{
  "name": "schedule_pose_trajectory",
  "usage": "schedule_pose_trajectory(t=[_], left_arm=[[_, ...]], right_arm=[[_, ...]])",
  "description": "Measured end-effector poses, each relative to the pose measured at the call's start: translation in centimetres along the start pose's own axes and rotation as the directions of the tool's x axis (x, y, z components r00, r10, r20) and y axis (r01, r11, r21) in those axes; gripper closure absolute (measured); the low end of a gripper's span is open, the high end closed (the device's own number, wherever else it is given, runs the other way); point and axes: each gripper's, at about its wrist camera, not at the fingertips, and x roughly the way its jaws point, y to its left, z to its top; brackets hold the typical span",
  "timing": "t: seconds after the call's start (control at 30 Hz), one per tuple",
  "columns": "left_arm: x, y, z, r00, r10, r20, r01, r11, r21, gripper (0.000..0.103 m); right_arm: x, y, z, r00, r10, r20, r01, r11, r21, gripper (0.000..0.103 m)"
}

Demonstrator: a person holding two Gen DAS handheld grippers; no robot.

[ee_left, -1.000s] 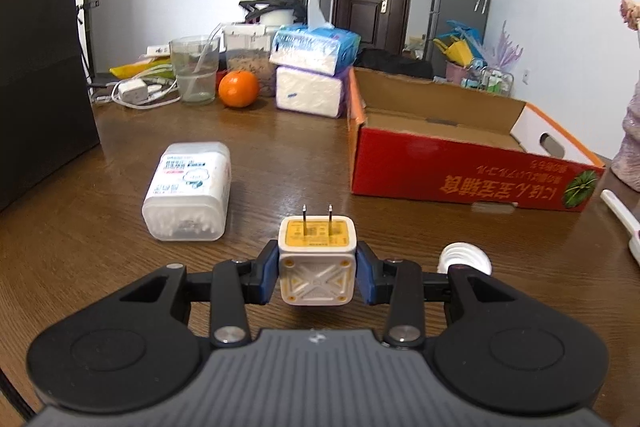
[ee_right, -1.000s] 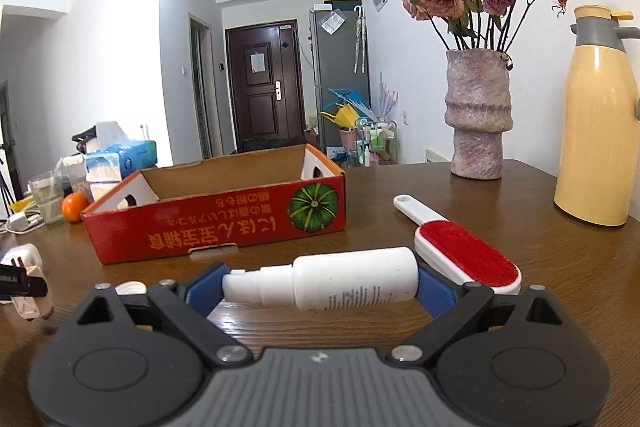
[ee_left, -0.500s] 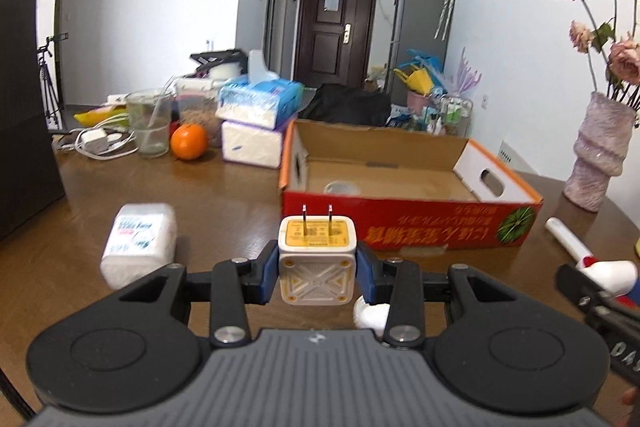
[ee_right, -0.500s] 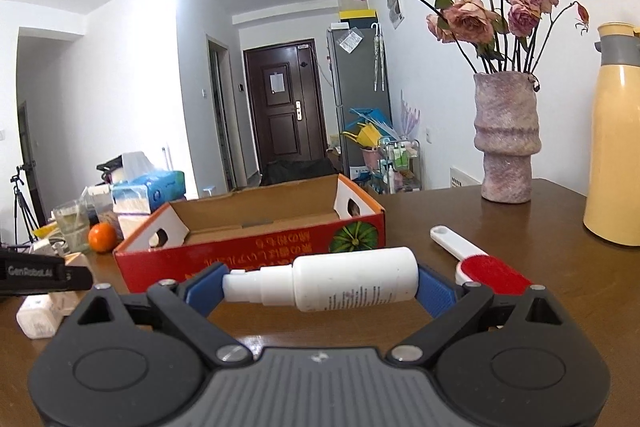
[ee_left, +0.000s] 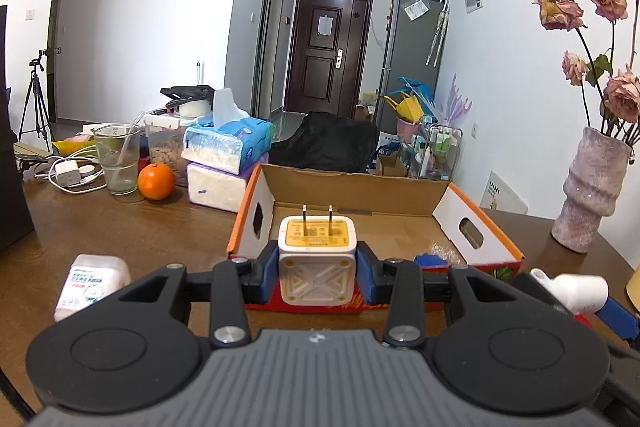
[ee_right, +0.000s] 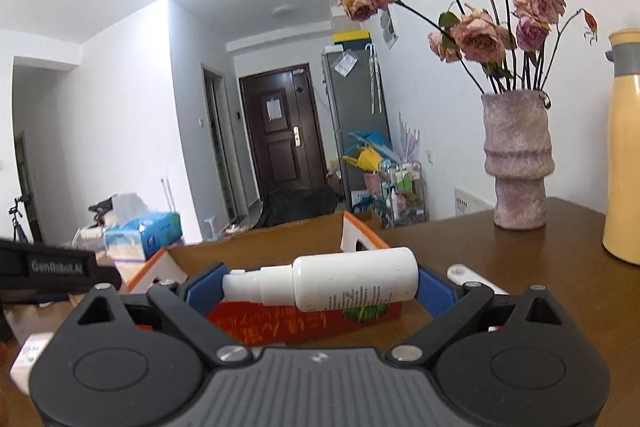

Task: Organize rigid objects
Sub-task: 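Carry the plug adapter and spray bottle with both tools into the box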

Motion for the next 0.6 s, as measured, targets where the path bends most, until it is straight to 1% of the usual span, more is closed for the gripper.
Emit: schedule_pose_trajectory(t=[0.37,0.6], left_arm=[[4.2,0.1,1.3,1.000,0.015,-0.011,-0.015,0.999,-0.034,0.063],[6.8,0.2,2.3,1.000,0.026,-0.013,-0.027,0.999,-0.043,0.063]], right_arm=[[5.0,0.8,1.6,0.999,0.016,0.044,-0.016,1.000,0.008,0.005],[8.3,0.9,2.0,0.999,0.026,0.037,-0.027,1.000,0.006,0.005]])
